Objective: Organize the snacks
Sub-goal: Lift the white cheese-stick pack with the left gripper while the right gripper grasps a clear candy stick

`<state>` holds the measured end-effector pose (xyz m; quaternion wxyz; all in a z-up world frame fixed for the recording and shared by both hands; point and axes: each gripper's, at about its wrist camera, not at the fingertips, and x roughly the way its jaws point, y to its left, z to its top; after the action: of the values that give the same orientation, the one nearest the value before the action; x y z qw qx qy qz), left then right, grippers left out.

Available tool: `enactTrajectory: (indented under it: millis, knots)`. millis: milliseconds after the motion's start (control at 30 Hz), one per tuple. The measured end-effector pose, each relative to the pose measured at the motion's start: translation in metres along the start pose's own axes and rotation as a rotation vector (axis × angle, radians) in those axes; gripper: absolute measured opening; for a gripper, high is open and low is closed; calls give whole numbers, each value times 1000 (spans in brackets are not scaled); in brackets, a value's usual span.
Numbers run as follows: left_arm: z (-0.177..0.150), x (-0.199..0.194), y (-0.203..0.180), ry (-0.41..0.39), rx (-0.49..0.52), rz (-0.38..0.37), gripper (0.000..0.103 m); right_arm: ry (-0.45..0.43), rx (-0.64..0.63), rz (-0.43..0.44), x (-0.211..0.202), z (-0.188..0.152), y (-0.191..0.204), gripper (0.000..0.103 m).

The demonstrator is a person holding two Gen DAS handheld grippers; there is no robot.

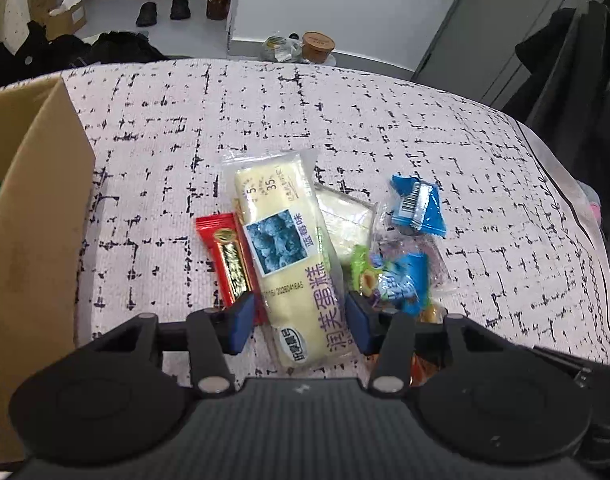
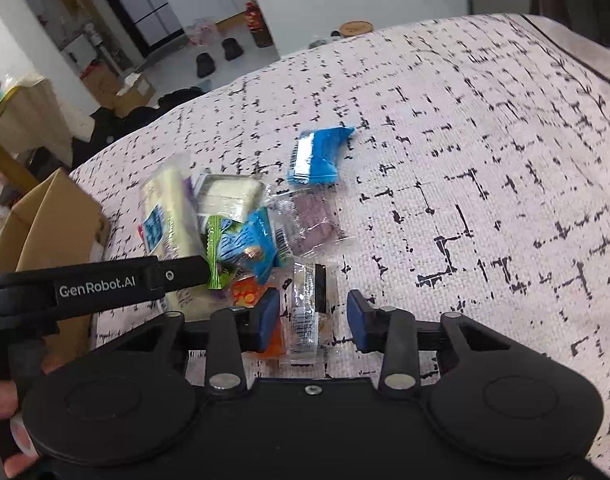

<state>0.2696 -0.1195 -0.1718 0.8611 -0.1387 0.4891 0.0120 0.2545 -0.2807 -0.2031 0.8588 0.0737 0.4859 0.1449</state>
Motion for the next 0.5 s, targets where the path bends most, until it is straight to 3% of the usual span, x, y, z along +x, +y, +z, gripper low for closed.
enactTrajectory:
  millis: [167,300,500]
  knots:
    - [1,13,0,1,-5,11,48,3,1,-48,2,0,1,20]
    - [1,13,4,12,-47,-23,36,3,15,-34,-3,0,-2,18]
    - [-1,-3,2,-1,-47,-13,33,-35,11,-7,-16,1,4,18]
